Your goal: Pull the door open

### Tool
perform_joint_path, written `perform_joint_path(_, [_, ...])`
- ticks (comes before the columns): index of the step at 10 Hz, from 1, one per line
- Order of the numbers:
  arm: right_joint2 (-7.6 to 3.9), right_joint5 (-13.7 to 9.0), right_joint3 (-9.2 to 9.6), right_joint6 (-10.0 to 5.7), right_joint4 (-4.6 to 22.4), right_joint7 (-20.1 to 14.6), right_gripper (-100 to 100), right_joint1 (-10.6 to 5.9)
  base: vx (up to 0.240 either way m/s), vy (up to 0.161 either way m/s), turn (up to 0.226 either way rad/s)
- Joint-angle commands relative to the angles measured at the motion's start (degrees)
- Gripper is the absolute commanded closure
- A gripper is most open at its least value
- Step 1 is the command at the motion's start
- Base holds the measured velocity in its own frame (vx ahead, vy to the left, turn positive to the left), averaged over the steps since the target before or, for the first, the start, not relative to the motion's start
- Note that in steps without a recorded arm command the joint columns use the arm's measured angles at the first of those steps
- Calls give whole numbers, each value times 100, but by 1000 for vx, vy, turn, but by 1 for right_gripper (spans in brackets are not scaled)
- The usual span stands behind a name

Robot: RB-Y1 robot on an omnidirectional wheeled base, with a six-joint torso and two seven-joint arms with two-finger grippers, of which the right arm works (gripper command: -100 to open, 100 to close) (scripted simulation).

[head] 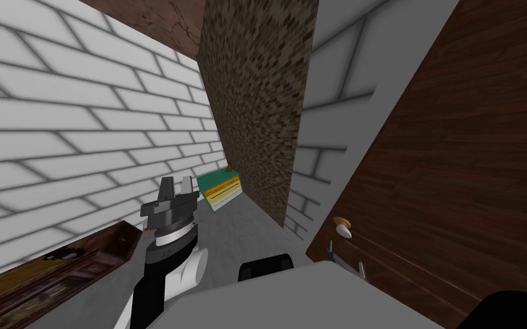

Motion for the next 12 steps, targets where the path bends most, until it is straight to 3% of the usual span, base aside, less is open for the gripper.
perform_joint_path(1, [35, -105, 2, -78, 158, -123, -100, -22, -52, -72, 301])
perform_joint_path(3, [88, -234, 16, -154, 285, -252, -100, -4, -72, -84, 322])
perform_joint_path(4, [77, -182, 19, -139, 265, -199, -100, -23, -35, -47, 50])
perform_joint_path(5, [-84, -199, -6, -120, 398, -358, -100, -78, 11, 26, -62])
perform_joint_path(8, [-366, -221, -56, -57, 626, -622, -100, -180, 42, 92, -71])
perform_joint_path(12, [-846, -260, -147, 60, 1044, -1107, -100, -368, 49, 83, -78])
